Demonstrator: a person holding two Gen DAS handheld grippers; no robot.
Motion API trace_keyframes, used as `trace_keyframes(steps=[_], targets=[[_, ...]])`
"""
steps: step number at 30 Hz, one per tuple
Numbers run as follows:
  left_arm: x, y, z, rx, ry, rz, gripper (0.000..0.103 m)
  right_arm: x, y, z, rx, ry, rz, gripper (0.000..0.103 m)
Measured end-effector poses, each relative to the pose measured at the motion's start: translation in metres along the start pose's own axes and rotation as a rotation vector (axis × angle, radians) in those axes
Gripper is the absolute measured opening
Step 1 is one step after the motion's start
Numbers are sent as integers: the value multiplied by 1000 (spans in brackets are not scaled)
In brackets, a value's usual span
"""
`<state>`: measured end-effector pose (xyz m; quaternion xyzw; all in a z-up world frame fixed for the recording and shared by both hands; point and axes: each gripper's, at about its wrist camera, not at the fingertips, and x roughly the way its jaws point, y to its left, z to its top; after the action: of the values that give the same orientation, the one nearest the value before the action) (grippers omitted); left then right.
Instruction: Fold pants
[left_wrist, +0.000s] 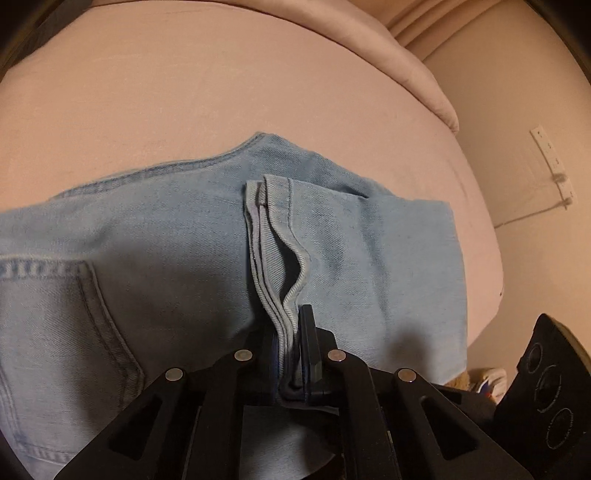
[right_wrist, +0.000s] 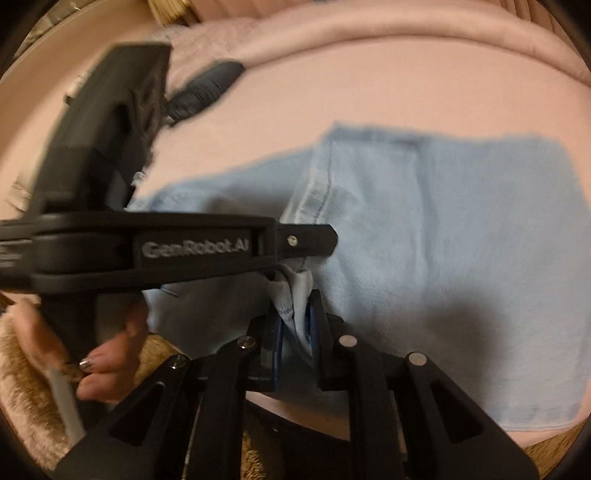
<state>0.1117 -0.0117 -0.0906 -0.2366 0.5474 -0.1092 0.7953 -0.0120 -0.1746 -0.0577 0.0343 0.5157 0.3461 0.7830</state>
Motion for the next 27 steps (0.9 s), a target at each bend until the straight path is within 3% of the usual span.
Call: trace_keyframes(steps=[2, 5, 9, 13, 17, 22, 24, 26, 27], targets=[[-8, -1, -2, 12, -9, 6, 5, -6, 1, -2, -9, -17, 4, 19], [-17, -4, -4, 27, -17, 13, 5, -15, -4, -3, 22, 1, 25, 54], [-26, -7, -11, 33, -34, 7, 5, -32, -5, -10, 28, -11, 25, 55], [-20, -10, -9, 22, -31, 12, 6, -46, -8, -6, 28, -29, -1, 64], [-21, -11, -13, 11, -35, 37, 7, -63, -29, -13, 71, -58, -35, 67], [-25, -18, -22, 20, -49, 43, 8, -85, -66, -18, 154, -108, -213, 72], [-27, -20, -24, 25, -51, 35, 18, -86, -75, -9, 188, -112, -280, 72], [-29, -23, -27, 21, -54, -11, 48, -92, -89, -11, 227, -124, -302, 72], [-29, -24, -29, 18, -55, -32, 54, -95, -96, -13, 248, -128, -309, 72]])
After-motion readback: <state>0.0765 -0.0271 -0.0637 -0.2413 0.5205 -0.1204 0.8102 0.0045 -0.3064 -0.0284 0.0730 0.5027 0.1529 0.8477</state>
